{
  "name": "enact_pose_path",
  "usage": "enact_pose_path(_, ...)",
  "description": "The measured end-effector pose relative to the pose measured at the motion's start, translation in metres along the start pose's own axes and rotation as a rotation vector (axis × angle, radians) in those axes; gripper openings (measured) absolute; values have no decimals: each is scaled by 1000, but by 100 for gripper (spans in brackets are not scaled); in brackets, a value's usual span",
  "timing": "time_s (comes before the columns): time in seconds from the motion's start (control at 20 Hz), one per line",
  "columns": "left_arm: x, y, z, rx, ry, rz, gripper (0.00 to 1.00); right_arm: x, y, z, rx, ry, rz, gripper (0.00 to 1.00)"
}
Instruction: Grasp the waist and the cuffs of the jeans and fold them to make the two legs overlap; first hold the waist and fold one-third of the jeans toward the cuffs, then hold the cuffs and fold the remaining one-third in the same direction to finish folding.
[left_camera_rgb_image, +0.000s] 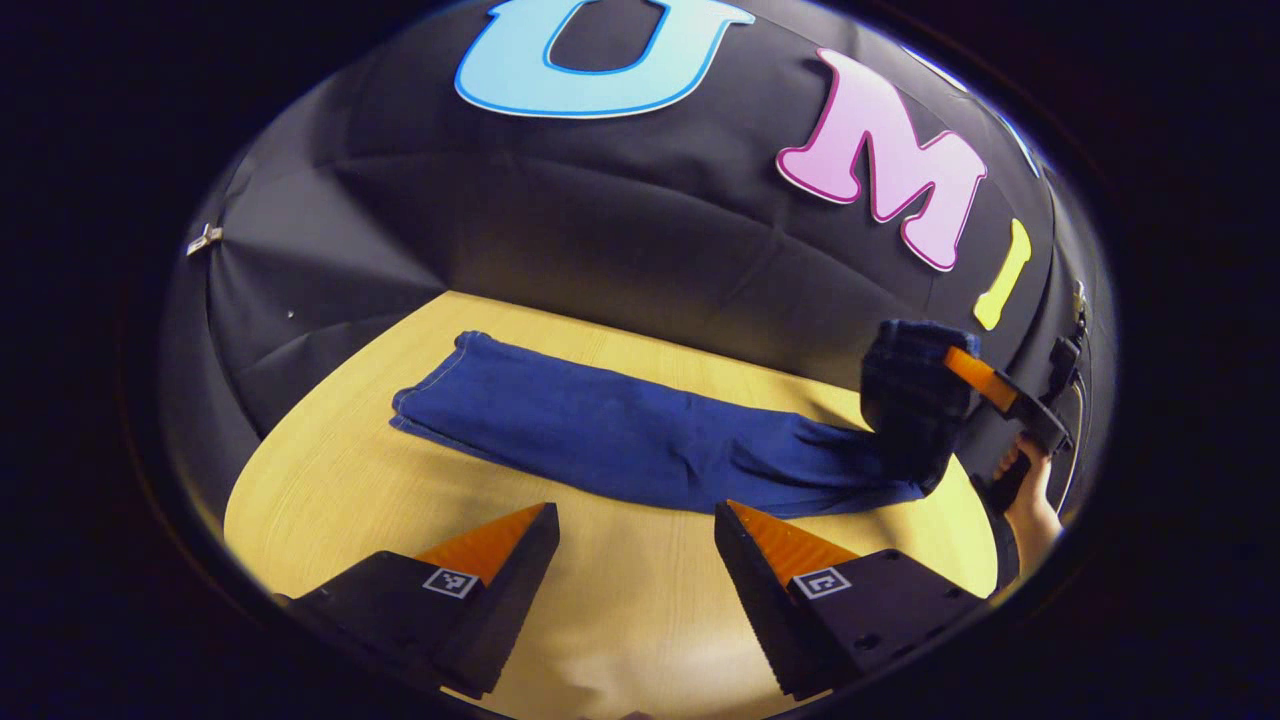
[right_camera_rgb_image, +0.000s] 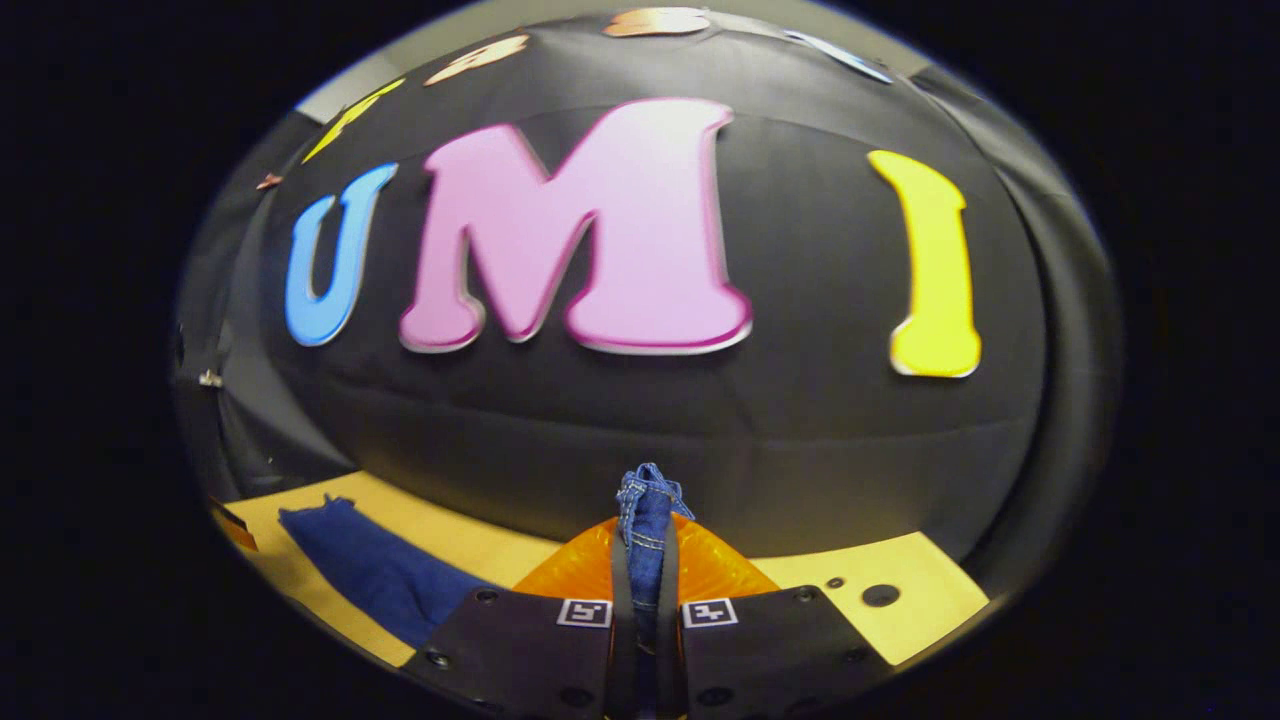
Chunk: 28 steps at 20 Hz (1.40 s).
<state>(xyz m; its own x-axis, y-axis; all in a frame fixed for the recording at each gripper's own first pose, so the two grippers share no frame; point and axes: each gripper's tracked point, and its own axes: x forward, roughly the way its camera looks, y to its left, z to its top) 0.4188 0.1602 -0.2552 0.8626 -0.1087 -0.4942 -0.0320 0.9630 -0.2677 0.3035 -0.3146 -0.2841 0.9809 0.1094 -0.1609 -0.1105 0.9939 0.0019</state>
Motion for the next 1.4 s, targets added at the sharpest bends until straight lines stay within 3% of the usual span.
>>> enact_pose_path(0.1, 2, 15, -5, -78, -18, 15, 98, 4, -29, -73, -100, 112, 47, 10)
enact_pose_path(0.25, 4, 33, -8, -141, -25, 36, 97, 22, -55, -121, -139, 194, 47, 13)
enact_pose_path(0.35, 9, 51, -3, -161, -48, 67, 97, 19, -32, -134, -73, 241, 77, 21)
enact_pose_path(0.5, 32, 99, 14, -163, -83, 182, 97, 5, -14, -148, -75, 281, 107, 95)
enact_pose_path(0.65, 63, 167, 55, -155, -161, 276, 96, -13, -22, -126, -54, 269, 114, 97)
enact_pose_path(0.75, 79, 195, 55, -197, -119, 306, 97, -30, -35, -112, -30, 245, 99, 97)
enact_pose_path(0.9, 108, 232, 54, -155, -77, 387, 97, -51, -55, -94, -39, 211, 64, 97)
enact_pose_path(1.0, 124, 228, 47, -149, -43, 360, 97, -61, -66, -89, -43, 212, 49, 96)
enact_pose_path(1.05, 128, 232, 43, -132, -26, 393, 98, -64, -70, -88, -32, 211, 41, 93)
enact_pose_path(1.15, 140, 212, 42, -105, -12, 353, 96, -68, -83, -94, -43, 237, 3, 97)
enact_pose_path(1.25, 141, 210, 40, -42, 25, 365, 94, -72, -86, -97, -9, 248, -6, 98)
enact_pose_path(1.35, 147, 200, 40, -35, 24, 336, 59, -79, -87, -105, 5, 272, 4, 96)
enact_pose_path(1.4, 149, 196, 42, -50, 13, 321, 46, -83, -87, -110, 2, 289, 9, 97)
